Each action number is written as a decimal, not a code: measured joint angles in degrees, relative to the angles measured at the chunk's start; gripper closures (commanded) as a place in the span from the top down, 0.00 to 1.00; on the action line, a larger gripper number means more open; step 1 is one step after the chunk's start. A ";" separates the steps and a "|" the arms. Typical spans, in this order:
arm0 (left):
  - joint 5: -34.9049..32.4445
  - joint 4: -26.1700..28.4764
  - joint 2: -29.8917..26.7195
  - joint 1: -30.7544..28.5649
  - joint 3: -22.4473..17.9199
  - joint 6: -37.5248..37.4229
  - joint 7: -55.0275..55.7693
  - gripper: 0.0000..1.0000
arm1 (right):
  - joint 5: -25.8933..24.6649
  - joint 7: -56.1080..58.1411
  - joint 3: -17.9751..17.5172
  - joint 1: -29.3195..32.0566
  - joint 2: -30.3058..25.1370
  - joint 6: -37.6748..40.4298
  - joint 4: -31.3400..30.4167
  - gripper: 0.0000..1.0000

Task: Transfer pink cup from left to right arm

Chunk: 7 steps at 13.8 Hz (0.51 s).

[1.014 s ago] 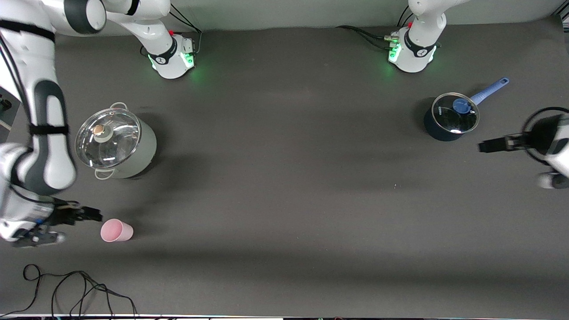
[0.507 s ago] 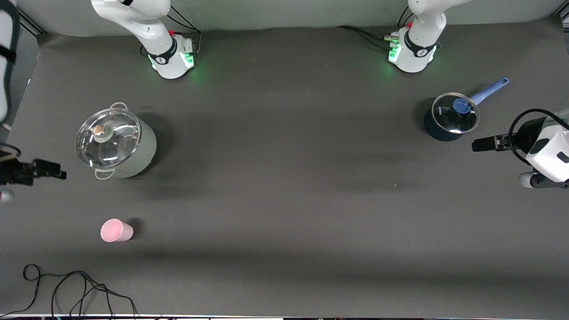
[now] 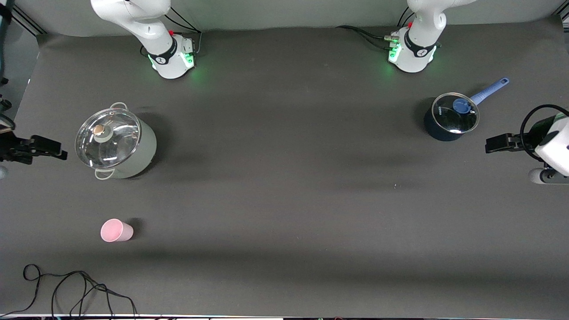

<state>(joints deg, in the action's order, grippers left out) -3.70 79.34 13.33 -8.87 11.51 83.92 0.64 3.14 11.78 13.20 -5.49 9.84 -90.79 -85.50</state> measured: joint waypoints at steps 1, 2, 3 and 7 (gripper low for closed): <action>1.16 3.60 -2.27 1.37 -2.05 3.36 -1.08 1.00 | -0.63 -0.72 -0.03 -1.03 -0.41 0.00 -0.87 1.00; 1.71 8.06 -4.87 1.79 -3.02 7.37 -1.99 1.00 | -0.96 -1.06 -0.03 -1.59 -0.77 -0.01 -1.43 1.00; 2.05 12.95 -7.69 1.82 -3.45 11.43 -2.50 1.00 | -1.11 -1.15 -0.03 -1.71 -1.09 -0.01 -1.68 1.00; 2.48 21.12 -13.95 3.08 -3.74 15.86 -3.17 1.00 | -1.30 -1.16 0.32 -0.63 -4.36 -0.56 -3.91 1.00</action>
<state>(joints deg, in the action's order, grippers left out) -1.22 100.46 -0.62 -5.79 7.76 99.78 -2.52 1.83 10.62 13.52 -6.11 5.48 -91.35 -89.41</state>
